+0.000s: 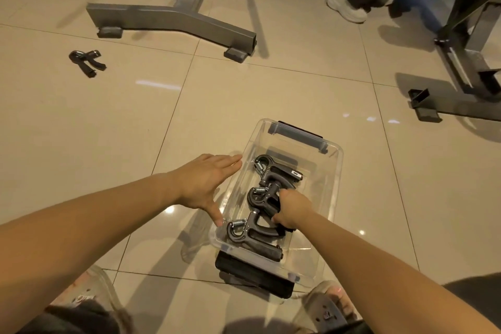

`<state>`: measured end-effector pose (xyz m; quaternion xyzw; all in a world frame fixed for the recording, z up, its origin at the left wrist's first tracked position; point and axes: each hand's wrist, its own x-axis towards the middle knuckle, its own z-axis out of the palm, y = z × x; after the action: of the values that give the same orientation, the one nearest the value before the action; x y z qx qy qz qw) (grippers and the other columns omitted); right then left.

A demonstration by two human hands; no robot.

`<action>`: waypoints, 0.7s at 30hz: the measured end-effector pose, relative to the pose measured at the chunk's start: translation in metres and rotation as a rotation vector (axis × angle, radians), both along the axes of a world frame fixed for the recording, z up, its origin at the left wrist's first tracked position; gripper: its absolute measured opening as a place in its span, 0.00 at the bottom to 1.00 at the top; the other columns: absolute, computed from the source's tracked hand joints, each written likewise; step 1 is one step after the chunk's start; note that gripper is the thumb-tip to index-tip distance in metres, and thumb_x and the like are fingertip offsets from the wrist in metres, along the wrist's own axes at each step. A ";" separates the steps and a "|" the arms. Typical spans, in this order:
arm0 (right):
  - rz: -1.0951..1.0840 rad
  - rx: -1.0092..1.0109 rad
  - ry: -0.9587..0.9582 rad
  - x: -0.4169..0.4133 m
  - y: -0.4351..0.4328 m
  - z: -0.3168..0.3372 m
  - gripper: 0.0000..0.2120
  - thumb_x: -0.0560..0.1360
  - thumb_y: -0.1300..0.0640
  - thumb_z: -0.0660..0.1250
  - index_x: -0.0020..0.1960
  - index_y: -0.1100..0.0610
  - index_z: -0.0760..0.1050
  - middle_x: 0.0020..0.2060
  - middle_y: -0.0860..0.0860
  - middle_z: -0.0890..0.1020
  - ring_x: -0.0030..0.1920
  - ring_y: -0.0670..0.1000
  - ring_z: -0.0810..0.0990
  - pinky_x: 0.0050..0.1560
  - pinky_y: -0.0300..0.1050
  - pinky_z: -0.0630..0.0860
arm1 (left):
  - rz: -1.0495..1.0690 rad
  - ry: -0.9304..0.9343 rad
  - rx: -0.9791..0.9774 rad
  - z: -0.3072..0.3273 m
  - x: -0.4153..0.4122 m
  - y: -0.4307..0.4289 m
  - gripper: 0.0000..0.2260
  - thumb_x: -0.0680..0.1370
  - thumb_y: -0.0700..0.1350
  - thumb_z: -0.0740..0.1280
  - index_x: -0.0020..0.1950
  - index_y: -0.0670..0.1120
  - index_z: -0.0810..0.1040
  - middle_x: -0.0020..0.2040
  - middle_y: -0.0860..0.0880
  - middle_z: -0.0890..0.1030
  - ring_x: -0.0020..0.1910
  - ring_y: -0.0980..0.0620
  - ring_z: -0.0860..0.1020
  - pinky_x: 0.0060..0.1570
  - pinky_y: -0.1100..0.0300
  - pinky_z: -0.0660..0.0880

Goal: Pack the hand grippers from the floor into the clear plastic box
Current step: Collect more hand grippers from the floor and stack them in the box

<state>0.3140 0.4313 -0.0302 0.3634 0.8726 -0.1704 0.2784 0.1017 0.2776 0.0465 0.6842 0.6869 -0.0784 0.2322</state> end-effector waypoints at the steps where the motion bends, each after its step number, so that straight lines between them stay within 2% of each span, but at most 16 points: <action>1: -0.002 0.021 0.007 -0.001 0.000 -0.003 0.25 0.71 0.48 0.75 0.62 0.56 0.72 0.58 0.55 0.79 0.58 0.57 0.78 0.54 0.49 0.76 | -0.006 0.000 0.007 0.000 0.000 0.000 0.64 0.61 0.77 0.71 0.83 0.49 0.41 0.83 0.51 0.41 0.82 0.52 0.46 0.77 0.56 0.45; 4: 0.009 0.053 0.015 0.000 0.001 -0.010 0.26 0.71 0.48 0.75 0.64 0.57 0.71 0.59 0.55 0.78 0.60 0.58 0.78 0.58 0.51 0.77 | -0.004 -0.016 0.022 -0.002 0.000 -0.001 0.64 0.61 0.77 0.70 0.83 0.49 0.40 0.83 0.51 0.41 0.82 0.51 0.46 0.77 0.56 0.46; 9: 0.045 0.047 0.020 0.001 0.005 -0.016 0.25 0.71 0.48 0.75 0.63 0.56 0.71 0.58 0.55 0.79 0.58 0.58 0.79 0.57 0.51 0.78 | 0.004 -0.035 0.015 -0.001 -0.001 -0.001 0.64 0.61 0.78 0.70 0.83 0.49 0.40 0.83 0.52 0.40 0.82 0.51 0.46 0.76 0.57 0.46; 15: 0.019 0.007 0.000 0.000 0.006 -0.018 0.30 0.71 0.45 0.76 0.65 0.56 0.70 0.58 0.55 0.80 0.58 0.57 0.79 0.57 0.51 0.78 | 0.005 -0.034 -0.005 0.002 0.001 0.000 0.64 0.62 0.76 0.71 0.83 0.48 0.41 0.83 0.52 0.41 0.82 0.52 0.46 0.76 0.57 0.46; 21: 0.006 -0.004 -0.029 -0.002 0.005 -0.008 0.33 0.71 0.44 0.76 0.69 0.56 0.68 0.62 0.54 0.78 0.62 0.57 0.77 0.60 0.53 0.77 | 0.002 0.011 -0.011 0.006 0.003 -0.003 0.63 0.62 0.76 0.71 0.83 0.48 0.41 0.83 0.51 0.41 0.82 0.51 0.46 0.78 0.53 0.46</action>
<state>0.3121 0.4367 -0.0383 0.3627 0.8692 -0.1659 0.2922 0.1049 0.2749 0.0523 0.6816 0.6886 -0.0856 0.2322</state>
